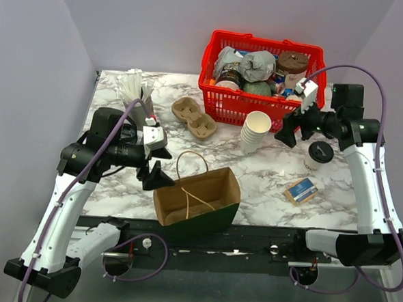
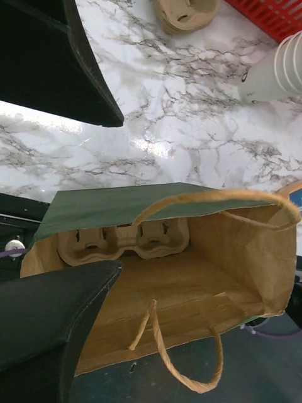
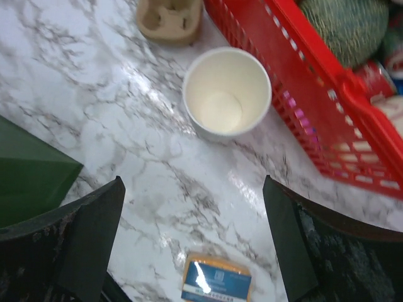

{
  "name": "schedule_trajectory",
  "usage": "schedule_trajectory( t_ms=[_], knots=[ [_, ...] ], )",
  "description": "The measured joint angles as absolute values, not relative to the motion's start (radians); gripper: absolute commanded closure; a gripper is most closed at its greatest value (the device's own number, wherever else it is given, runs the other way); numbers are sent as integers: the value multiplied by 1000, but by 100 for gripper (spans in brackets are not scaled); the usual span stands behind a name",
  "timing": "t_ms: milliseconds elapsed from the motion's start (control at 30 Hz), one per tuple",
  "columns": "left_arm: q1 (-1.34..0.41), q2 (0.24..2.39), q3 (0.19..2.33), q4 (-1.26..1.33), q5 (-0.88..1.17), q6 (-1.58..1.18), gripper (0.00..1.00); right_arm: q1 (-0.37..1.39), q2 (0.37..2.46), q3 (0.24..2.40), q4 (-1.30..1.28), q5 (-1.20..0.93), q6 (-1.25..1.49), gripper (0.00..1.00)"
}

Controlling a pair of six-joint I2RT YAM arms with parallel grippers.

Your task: Pack the takeout coffee

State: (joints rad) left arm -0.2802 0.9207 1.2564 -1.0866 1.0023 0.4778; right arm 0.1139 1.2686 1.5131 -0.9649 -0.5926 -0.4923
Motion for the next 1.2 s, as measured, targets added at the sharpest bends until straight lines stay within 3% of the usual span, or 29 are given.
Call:
schedule_trajectory(
  t_ms=[233,433,600,733,833,867,1033,1100,1200],
  knots=[
    [-333,949,1245,-1098,968,515,16,-112,1284,1444,-982,-601,-508,2],
    [-375,997,1245,-1093,958,523,27,-165,1290,1396,-966,-575,-559,2],
    [-402,1017,1242,-1080,950,523,46,-218,1327,1387,-954,-521,-577,1],
    [-419,1035,1237,-1073,949,517,53,-264,1362,1384,-932,-481,-582,0],
    [-432,1048,1237,-1075,946,523,68,-285,1380,1384,-918,-459,-588,0],
    [-438,1052,1237,-1080,945,528,87,-289,1387,1384,-914,-453,-589,0],
    [-457,1065,1237,-1098,931,553,92,-298,1414,1384,-905,-425,-615,0],
    [-459,1065,1238,-1099,930,554,99,-302,1416,1378,-904,-421,-636,0],
    [-459,1066,1244,-1103,927,555,100,-303,1416,1369,-901,-411,-669,0]
  ],
)
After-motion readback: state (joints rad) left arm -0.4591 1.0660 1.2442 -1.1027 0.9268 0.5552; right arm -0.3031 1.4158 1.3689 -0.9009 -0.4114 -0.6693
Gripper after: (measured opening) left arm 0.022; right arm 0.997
